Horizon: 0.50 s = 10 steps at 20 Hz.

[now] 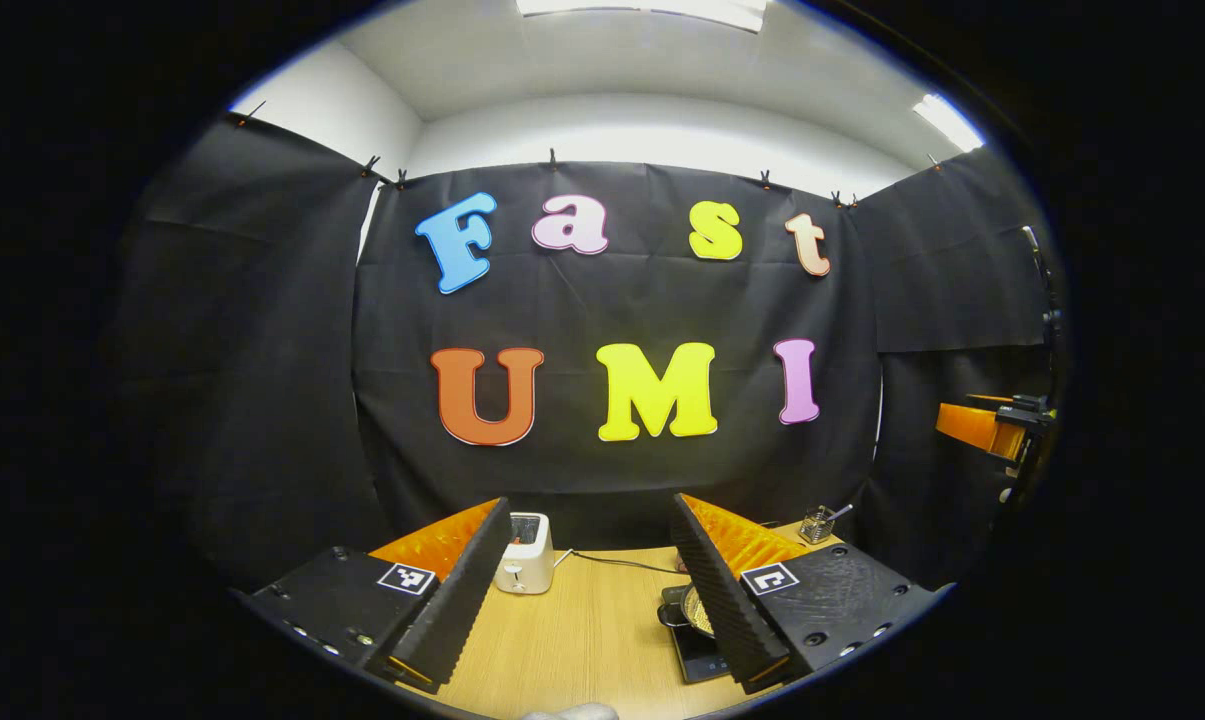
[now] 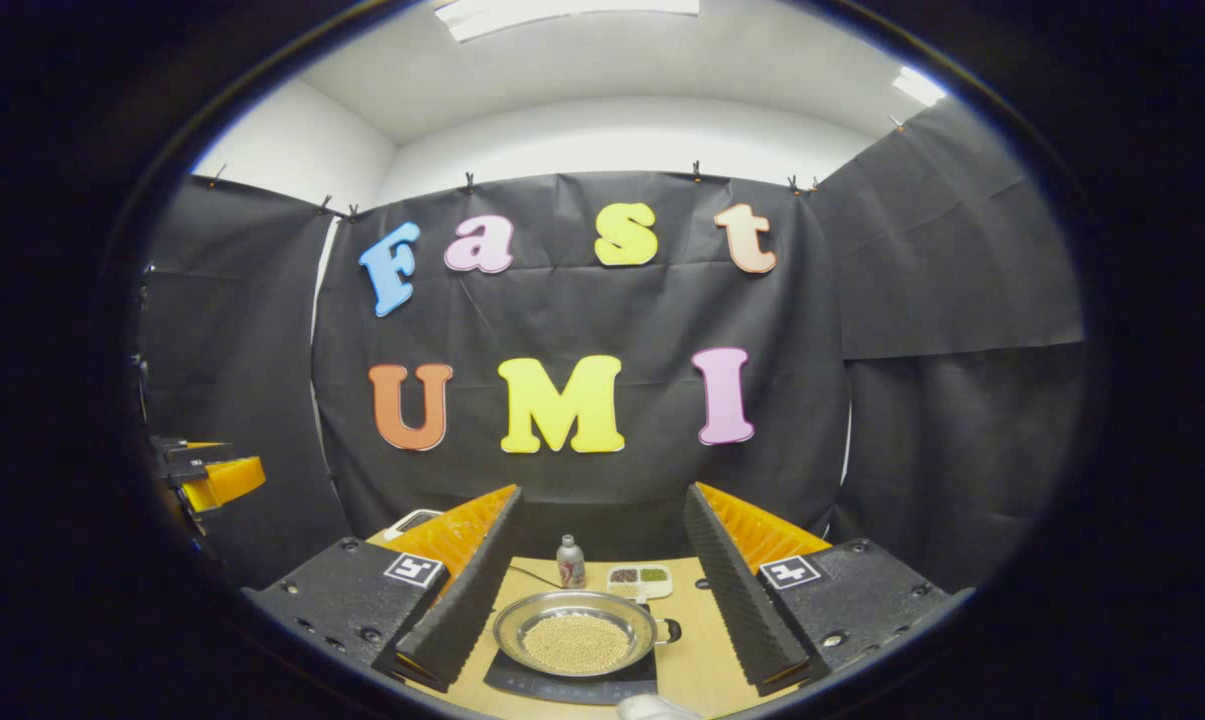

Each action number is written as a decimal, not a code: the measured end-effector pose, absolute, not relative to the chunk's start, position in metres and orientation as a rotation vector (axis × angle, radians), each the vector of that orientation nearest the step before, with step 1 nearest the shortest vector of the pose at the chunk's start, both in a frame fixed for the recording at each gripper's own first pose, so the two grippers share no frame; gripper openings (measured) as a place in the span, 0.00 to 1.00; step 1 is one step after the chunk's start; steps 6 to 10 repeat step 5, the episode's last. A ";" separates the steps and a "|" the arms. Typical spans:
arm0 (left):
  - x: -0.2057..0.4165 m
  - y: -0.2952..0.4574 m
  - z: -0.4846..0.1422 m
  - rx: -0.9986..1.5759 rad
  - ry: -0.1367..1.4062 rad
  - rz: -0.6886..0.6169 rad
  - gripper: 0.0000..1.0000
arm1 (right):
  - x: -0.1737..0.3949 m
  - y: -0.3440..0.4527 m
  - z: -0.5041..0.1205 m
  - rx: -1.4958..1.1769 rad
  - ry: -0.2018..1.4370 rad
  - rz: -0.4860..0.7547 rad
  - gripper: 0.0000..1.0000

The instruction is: First push the handle of the pot to place it horizontally, then grasp the pot with both hands and set it on the induction cooktop.

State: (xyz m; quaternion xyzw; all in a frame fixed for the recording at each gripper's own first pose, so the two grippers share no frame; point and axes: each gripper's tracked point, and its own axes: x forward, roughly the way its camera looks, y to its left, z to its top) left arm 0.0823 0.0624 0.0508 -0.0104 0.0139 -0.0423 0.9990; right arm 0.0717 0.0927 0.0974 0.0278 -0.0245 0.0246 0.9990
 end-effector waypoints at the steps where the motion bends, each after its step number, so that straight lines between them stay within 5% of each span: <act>1: 0.084 0.062 0.051 -0.021 0.027 -0.087 0.95 | 0.070 0.091 0.098 0.052 -0.051 0.048 1.00; 10: 0.085 0.059 0.058 -0.008 0.021 -0.081 0.95 | 0.066 0.087 0.105 0.046 -0.067 0.038 1.00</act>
